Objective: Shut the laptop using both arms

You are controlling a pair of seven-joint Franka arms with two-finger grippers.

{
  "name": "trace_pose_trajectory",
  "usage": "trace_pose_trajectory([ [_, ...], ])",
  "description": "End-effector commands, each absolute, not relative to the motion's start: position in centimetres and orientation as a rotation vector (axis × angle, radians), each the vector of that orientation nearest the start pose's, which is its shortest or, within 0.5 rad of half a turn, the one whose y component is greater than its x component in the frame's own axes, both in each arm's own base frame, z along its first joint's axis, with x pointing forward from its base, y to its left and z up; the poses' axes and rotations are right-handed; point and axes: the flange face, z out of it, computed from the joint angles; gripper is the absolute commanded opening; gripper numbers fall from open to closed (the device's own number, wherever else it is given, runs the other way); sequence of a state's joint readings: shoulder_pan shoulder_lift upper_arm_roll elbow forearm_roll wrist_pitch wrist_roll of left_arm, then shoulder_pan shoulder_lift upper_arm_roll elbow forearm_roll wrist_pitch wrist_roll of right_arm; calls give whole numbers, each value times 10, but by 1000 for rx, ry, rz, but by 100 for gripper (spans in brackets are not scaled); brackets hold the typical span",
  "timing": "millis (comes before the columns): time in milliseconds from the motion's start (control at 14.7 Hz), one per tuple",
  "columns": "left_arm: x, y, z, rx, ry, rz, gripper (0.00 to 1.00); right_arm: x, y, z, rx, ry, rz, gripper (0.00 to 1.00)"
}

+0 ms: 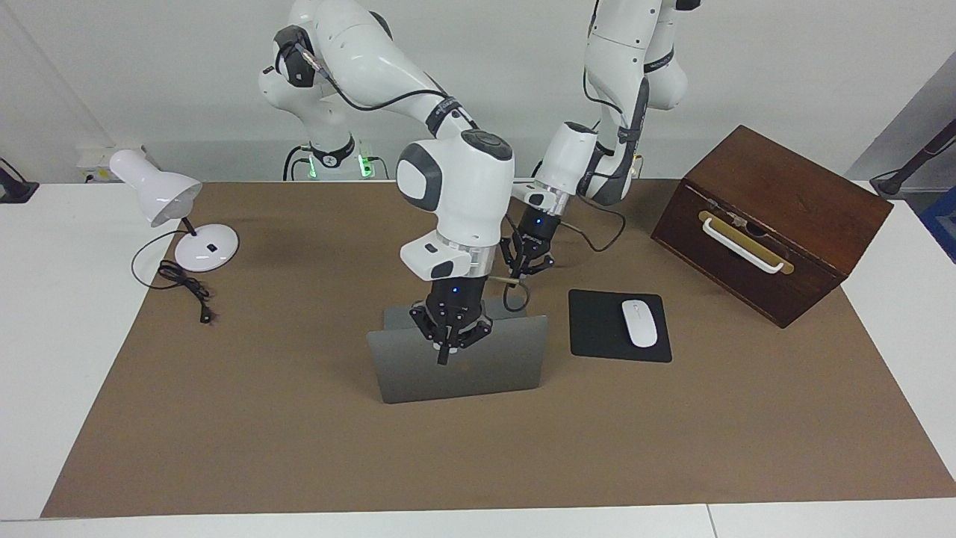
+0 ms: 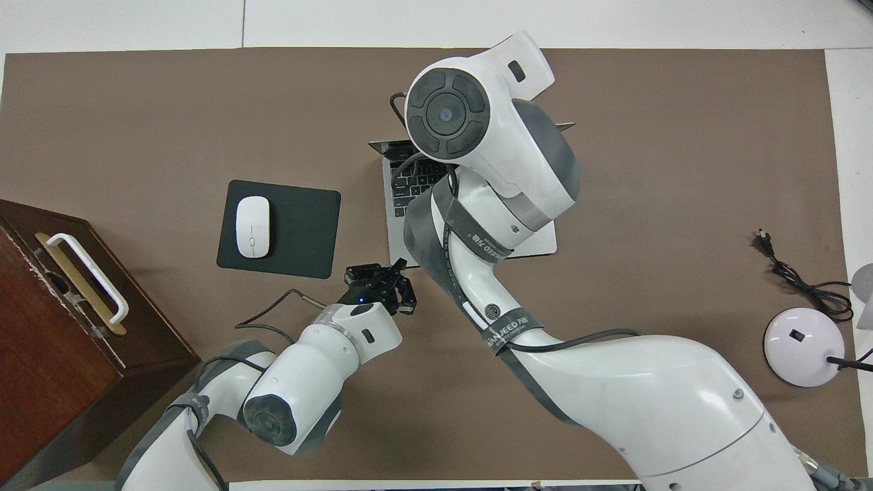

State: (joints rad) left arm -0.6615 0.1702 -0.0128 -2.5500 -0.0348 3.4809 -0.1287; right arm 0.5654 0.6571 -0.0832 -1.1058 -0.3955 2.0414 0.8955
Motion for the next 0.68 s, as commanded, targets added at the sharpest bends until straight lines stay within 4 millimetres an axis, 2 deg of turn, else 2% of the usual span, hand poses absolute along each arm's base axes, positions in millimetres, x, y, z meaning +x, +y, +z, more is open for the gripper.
trace_pose_trajectory([
  [0, 403, -315, 286, -3095, 861, -1191, 0, 680, 361, 469, -3156, 443, -823, 0],
  [273, 412, -310, 278, -3084, 872, -1173, 0, 675, 370, 464, -3140, 471, -821, 0],
  [614, 421, -317, 265, -3083, 883, -1157, 0, 678, 368, 462, -3131, 482, -806, 0],
])
